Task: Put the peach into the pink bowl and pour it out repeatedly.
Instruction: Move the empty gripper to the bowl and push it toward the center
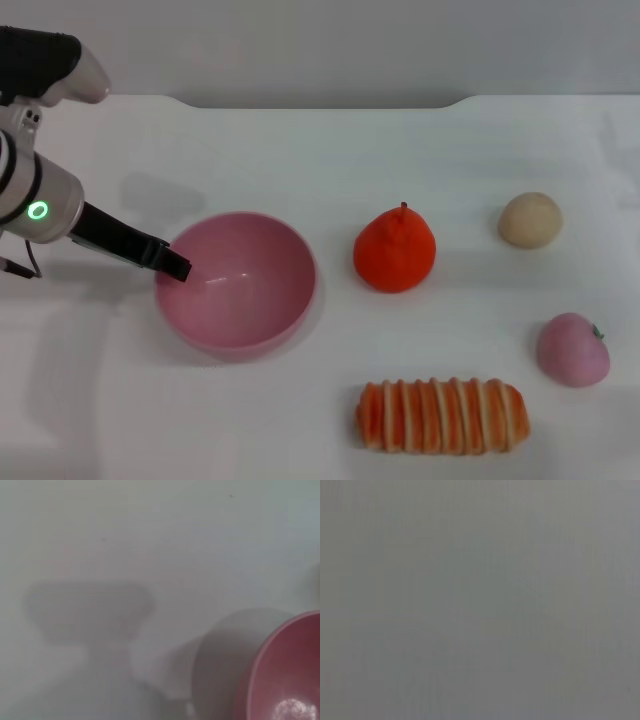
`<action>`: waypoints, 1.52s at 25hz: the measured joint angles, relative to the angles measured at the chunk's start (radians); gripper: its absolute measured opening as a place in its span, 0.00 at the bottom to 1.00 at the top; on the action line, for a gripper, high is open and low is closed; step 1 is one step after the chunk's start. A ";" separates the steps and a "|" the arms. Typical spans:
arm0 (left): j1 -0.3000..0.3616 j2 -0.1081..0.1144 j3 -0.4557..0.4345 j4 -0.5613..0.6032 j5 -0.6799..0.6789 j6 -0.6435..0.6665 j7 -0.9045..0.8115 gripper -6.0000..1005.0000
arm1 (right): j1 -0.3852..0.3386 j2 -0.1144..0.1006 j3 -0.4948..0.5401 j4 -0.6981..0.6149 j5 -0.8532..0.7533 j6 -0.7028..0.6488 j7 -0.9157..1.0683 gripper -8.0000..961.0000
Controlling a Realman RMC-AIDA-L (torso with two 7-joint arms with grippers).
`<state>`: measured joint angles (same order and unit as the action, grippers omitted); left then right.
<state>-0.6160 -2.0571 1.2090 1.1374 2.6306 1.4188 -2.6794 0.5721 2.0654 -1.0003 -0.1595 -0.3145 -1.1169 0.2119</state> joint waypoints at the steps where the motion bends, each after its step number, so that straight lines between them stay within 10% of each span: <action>1: 0.001 0.000 0.007 -0.002 -0.001 -0.006 -0.002 0.61 | 0.000 0.000 0.002 0.000 0.000 0.000 -0.002 0.56; 15: 0.003 -0.004 0.045 -0.024 -0.006 -0.030 -0.024 0.60 | -0.010 -0.002 0.004 -0.003 0.000 0.000 -0.005 0.56; 31: 0.002 -0.002 0.073 -0.005 -0.006 -0.050 -0.029 0.05 | -0.015 0.001 0.000 -0.003 0.000 -0.001 0.000 0.56; 38: 0.009 0.000 0.077 0.019 -0.006 -0.063 -0.024 0.04 | -0.007 -0.001 0.001 -0.004 0.000 -0.001 0.018 0.56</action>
<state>-0.6071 -2.0570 1.2857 1.1568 2.6249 1.3562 -2.7032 0.5656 2.0644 -0.9993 -0.1630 -0.3144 -1.1178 0.2303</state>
